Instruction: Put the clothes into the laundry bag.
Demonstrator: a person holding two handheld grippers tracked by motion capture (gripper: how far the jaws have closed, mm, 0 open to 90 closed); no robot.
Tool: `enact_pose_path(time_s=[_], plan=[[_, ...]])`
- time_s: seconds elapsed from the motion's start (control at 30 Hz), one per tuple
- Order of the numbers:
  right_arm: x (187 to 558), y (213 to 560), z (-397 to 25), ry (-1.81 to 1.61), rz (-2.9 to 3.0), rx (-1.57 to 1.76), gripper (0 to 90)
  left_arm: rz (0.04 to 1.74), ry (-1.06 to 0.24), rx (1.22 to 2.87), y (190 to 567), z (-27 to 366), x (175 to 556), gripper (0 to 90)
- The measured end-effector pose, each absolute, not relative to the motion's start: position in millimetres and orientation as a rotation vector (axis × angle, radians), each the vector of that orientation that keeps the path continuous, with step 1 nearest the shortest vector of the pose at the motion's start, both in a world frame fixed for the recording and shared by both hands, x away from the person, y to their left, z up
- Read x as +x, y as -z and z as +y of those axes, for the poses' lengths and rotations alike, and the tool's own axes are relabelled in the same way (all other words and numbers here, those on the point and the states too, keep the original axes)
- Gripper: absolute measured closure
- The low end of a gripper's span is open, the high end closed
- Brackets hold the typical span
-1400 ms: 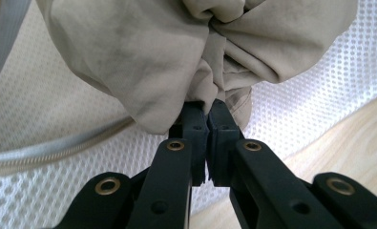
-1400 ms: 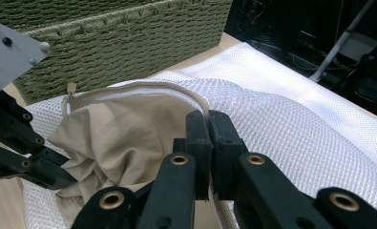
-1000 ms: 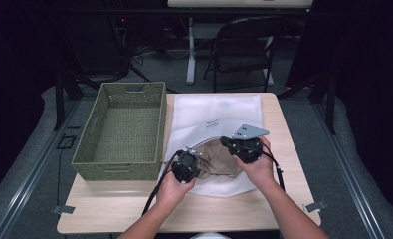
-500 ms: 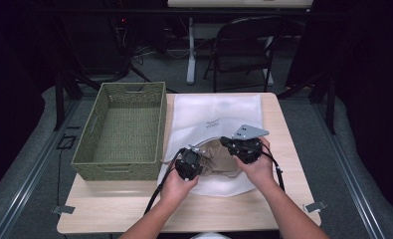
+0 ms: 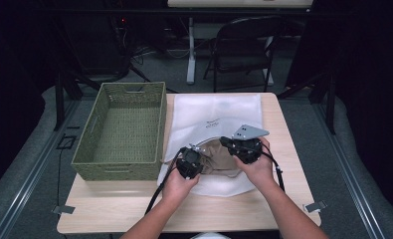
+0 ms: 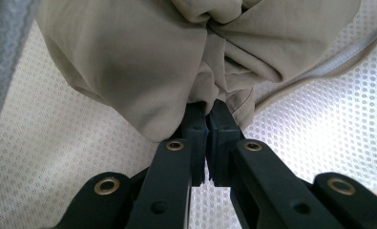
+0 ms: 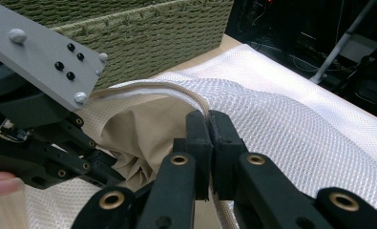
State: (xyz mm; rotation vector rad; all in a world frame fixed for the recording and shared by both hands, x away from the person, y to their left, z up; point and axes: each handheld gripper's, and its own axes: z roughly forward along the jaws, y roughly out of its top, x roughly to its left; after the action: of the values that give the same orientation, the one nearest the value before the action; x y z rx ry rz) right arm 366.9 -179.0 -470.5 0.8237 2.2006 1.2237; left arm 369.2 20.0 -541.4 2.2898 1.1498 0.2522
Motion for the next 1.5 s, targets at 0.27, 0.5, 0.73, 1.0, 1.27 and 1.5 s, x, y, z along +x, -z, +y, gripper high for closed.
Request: enact_pose_path(time_s=[0.27, 0.5, 0.73, 1.0, 1.27, 1.5], plan=[[367, 470, -179, -1.223, 2.199, 0.825, 87.8, 1.152, -0.253, 2.282, 544, 19, 372, 87.7], [367, 470, -179, -1.221, 2.202, 0.824, 87.8, 1.164, -0.244, 2.268, 545, 19, 375, 87.5], [366, 470, -179, -1.218, 2.206, 0.82, 87.8, 1.172, -0.244, 2.262, 548, 19, 377, 87.4], [366, 470, -179, -1.214, 2.205, 0.82, 87.8, 1.175, -0.246, 2.253, 549, 20, 380, 86.8], [366, 470, -180, -1.21, 2.211, 0.819, 87.8, 1.181, -0.242, 2.249, 550, 21, 382, 86.0], [366, 471, -180, -1.209, 2.209, 0.825, 87.8, 1.167, -0.232, 2.259, 546, 24, 380, 82.7]])
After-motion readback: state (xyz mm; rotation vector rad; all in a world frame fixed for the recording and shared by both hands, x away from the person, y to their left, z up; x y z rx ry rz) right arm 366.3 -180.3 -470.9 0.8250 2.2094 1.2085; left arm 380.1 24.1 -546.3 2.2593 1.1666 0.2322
